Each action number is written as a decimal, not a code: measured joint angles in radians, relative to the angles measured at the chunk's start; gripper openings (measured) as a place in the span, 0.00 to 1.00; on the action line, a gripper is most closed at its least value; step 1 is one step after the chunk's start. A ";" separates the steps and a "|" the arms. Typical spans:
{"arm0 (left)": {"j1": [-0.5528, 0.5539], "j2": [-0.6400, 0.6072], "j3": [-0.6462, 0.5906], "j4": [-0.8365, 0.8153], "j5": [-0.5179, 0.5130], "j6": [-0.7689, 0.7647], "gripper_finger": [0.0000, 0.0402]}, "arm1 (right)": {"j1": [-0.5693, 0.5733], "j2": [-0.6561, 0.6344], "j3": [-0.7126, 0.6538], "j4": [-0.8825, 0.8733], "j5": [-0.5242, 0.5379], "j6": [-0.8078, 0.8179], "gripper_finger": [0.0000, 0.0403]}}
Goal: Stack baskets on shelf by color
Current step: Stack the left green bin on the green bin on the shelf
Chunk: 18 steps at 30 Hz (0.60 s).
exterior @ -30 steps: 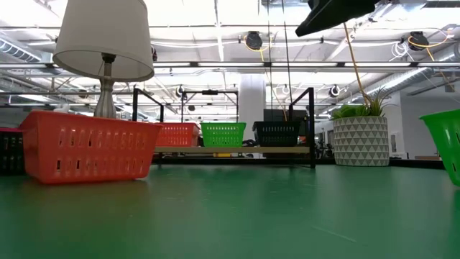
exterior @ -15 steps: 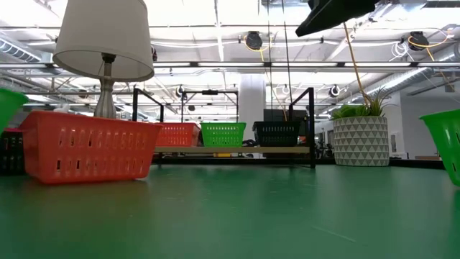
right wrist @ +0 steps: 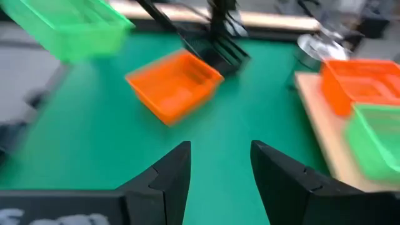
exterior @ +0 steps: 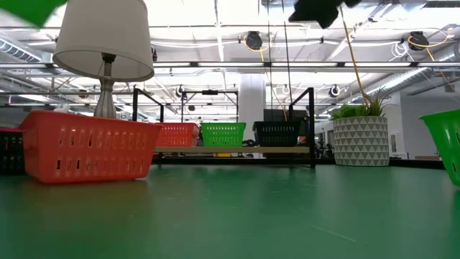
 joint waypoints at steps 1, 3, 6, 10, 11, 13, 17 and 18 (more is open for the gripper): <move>0.011 0.000 0.012 -0.001 -0.024 0.031 0.02 | 0.005 0.000 0.000 0.033 -0.031 0.001 0.40; 0.034 0.000 0.031 0.000 -0.071 0.100 0.03 | 0.027 0.000 0.000 0.091 -0.064 -0.003 0.40; 0.085 0.000 0.037 0.006 -0.131 0.192 0.02 | 0.067 0.000 0.000 0.156 -0.042 -0.013 0.40; 0.172 0.000 0.037 -0.007 -0.203 0.285 0.02 | 0.124 0.002 0.000 0.165 0.098 -0.029 0.40; 0.196 0.000 0.037 -0.010 -0.230 0.312 0.03 | 0.135 0.002 0.000 0.165 0.143 -0.031 0.40; 0.245 0.000 0.036 -0.019 -0.287 0.360 0.04 | 0.151 0.001 0.000 0.165 0.220 -0.031 0.40; 0.361 0.000 0.036 -0.049 -0.354 0.428 0.02 | 0.162 0.011 0.000 0.163 0.319 -0.039 0.40; 0.392 0.000 0.036 -0.055 -0.369 0.437 0.02 | 0.162 0.015 0.000 0.162 0.333 -0.042 0.40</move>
